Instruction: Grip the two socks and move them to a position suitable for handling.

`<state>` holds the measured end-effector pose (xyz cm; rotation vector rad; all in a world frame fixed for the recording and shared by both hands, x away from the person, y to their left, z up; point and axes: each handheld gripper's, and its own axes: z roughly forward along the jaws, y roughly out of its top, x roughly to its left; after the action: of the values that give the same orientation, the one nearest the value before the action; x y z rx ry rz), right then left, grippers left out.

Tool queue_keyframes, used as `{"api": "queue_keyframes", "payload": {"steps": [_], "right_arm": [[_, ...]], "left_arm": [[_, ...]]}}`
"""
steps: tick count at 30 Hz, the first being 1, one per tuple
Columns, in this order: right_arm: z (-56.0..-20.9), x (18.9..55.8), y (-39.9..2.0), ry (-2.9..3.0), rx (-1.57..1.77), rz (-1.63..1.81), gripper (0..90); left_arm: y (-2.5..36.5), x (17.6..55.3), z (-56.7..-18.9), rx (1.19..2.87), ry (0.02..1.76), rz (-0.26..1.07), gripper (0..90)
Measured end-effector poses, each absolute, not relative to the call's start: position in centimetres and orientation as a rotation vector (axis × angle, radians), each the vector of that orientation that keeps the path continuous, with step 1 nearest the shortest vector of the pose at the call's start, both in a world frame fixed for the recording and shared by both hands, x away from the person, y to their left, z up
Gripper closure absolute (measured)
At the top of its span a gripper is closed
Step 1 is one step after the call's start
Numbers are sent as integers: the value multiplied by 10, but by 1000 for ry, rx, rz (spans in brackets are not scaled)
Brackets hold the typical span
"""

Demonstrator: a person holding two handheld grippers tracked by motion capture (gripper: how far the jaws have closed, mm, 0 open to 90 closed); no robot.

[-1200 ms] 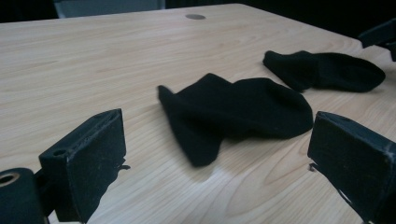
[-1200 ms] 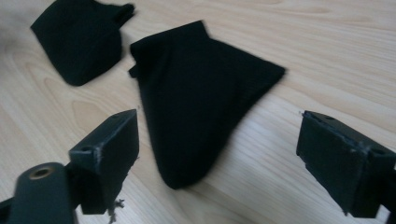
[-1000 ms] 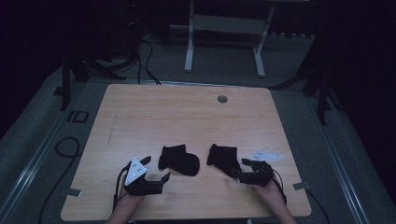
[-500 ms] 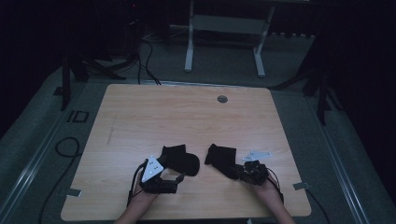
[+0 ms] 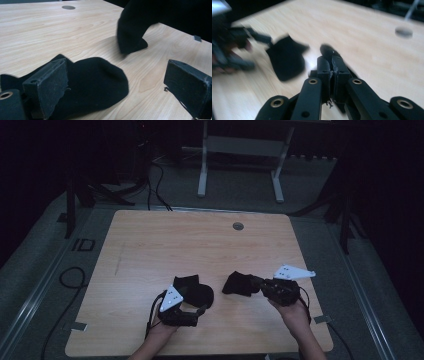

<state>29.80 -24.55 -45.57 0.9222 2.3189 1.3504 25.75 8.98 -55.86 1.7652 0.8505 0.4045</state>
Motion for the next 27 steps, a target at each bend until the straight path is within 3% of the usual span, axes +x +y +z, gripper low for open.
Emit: {"api": "queue_keyframes", "payload": {"steps": [4,9,18,20,22,23,24,27], "right_arm": [[-423,295,-242,2298,846,1463,862],[-396,287,-228,2290,738,1520,862],[-379,271,-192,2336,565,1582,861],[-378,268,-187,2342,542,1599,861],[-377,268,-186,2345,535,1604,861],[-377,267,-185,2343,535,1601,860],[-377,268,-185,2341,540,1602,860],[-380,269,-189,2333,570,1589,861]], "left_arm": [[86,256,-556,1777,832,403,63],[86,252,-555,1774,792,399,131],[92,250,-560,1846,714,353,165],[94,248,-560,1845,712,363,264],[96,247,-560,1851,698,338,480],[95,245,-559,1865,677,351,480],[96,244,-559,1863,668,334,624],[96,240,-555,1861,647,324,756]]}}
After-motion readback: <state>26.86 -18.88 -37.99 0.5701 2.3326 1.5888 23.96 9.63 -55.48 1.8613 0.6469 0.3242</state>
